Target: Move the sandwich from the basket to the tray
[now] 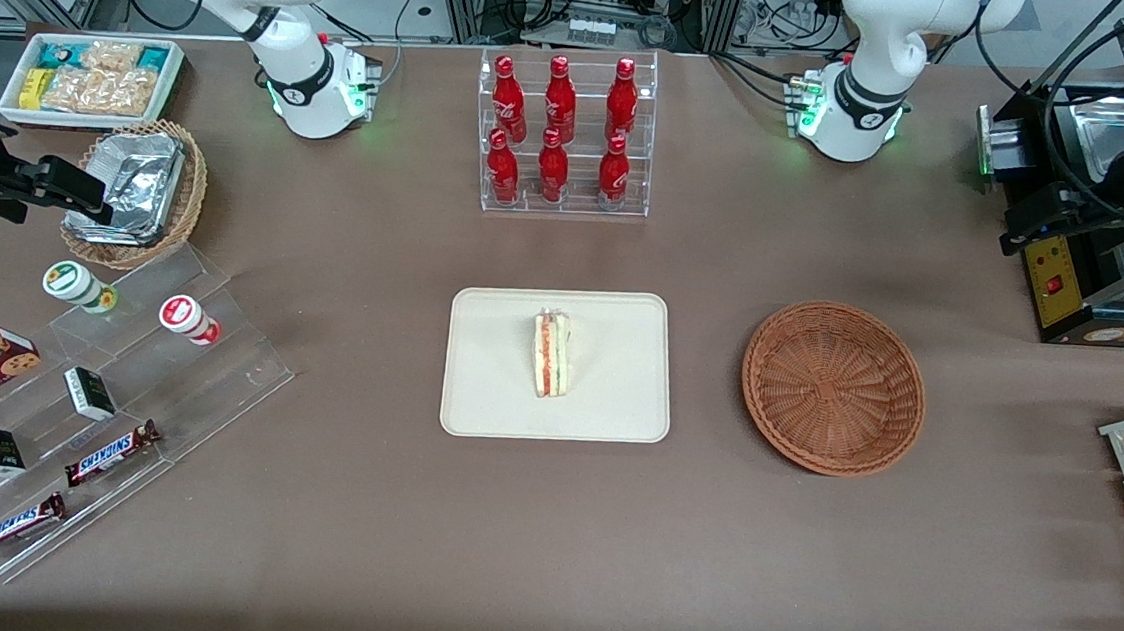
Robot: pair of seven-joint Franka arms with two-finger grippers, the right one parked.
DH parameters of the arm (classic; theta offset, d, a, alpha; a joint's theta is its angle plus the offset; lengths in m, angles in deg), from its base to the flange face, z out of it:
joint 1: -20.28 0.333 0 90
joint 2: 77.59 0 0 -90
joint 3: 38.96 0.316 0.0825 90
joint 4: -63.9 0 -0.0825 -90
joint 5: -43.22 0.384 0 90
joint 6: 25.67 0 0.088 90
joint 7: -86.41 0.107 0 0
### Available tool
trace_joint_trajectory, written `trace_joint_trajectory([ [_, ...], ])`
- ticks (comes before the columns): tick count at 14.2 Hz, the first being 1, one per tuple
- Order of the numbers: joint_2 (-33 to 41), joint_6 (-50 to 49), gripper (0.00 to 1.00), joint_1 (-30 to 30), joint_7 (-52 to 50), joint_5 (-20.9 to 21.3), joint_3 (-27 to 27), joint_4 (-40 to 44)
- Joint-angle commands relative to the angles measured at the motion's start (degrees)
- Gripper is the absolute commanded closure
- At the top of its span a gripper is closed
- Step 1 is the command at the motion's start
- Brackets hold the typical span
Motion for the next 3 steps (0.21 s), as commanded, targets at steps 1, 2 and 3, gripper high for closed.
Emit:
trace_joint_trajectory([
  [1,-0.97,-0.98,0.00,0.04,1.82,1.49,0.18,1.80],
  [2,-0.88,-0.98,0.00,0.04,3.13,1.58,0.18,1.80],
  [3,-0.71,-0.98,0.00,0.04,3.49,1.58,0.27,1.72],
])
